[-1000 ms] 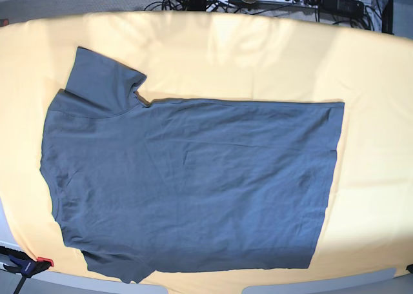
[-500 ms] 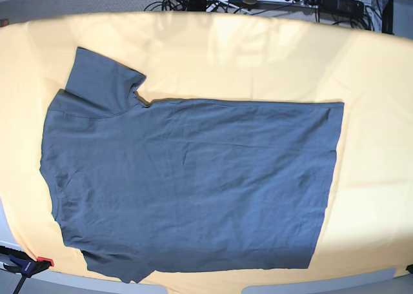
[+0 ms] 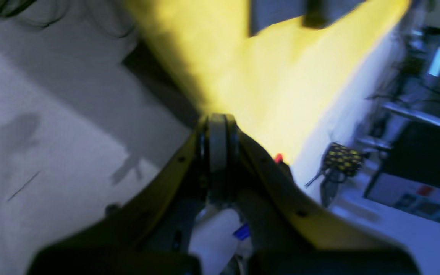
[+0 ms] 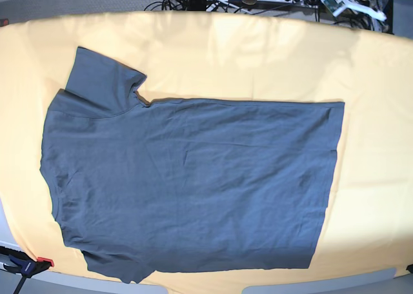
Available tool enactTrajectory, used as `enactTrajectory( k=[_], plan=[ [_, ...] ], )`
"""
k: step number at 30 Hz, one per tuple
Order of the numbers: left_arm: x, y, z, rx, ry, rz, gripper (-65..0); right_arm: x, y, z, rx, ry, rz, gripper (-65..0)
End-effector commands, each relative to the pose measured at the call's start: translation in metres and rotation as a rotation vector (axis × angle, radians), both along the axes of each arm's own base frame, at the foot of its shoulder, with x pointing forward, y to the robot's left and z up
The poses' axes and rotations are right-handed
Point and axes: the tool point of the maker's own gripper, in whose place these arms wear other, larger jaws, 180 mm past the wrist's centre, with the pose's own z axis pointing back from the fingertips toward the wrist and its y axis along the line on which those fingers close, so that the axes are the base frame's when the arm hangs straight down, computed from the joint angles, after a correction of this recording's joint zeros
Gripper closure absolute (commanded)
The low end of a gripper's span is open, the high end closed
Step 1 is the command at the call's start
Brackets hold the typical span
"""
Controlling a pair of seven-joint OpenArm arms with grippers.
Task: Fold the T-shirt properly
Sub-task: 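Move both grippers down to the shirt's shoulder corners and grasp them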
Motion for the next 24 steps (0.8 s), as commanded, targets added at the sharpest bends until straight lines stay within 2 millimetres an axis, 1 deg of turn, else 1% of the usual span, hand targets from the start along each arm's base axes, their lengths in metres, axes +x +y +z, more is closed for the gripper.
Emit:
enactTrajectory(
  k=[1, 3, 5, 7, 10, 12, 13, 16, 20, 24],
  plan=[
    [0.004, 0.0, 0.006, -0.001, -0.023, -0.009, 0.0, 0.01, -0.002, 0.008, -0.007, -0.048, 0.014, 0.0],
    [0.01, 0.004, 0.011, 0.006, -0.05, -0.008, 0.0, 0.028, -0.007, 0.013, -0.021, -0.108, 0.02, 0.0],
    [0.029, 0.001, 0.02, -0.027, -0.119, -0.007, 0.0, 0.048, -0.008, 0.017, -0.008, -0.171, 0.044, 0.0],
    [0.048, -0.006, 0.029, -0.067, -0.181, -0.022, 0.0, 0.066, -0.003, 0.017, 0.035, -0.198, 0.075, 0.0],
    [0.075, -0.019, 0.044, -0.103, -0.27, -0.117, 0.0, 0.091, 0.005, 0.01, 0.14, -0.195, 0.092, 0.0],
    [0.095, -0.026, 0.059, -0.112, -0.347, -0.183, 0.0, 0.106, 0.009, 0.01, 0.199, -0.202, 0.09, 0.0],
    [0.105, -0.025, 0.064, -0.111, -0.381, -0.205, 0.0, 0.112, 0.011, 0.009, 0.228, -0.203, 0.089, 0.0],
    [0.135, -0.01, 0.07, -0.086, -0.446, -0.257, 0.0, 0.122, 0.022, 0.009, 0.311, -0.198, 0.103, 0.0],
    [0.155, 0.014, 0.059, -0.078, -0.382, -0.382, 0.0, 0.126, 0.026, 0.01, 0.347, -0.205, 0.098, 0.0],
    [0.174, 0.034, 0.057, -0.165, -0.353, -0.465, -0.4, 0.126, 0.027, 0.01, 0.353, -0.207, 0.103, 0.0]
  ],
)
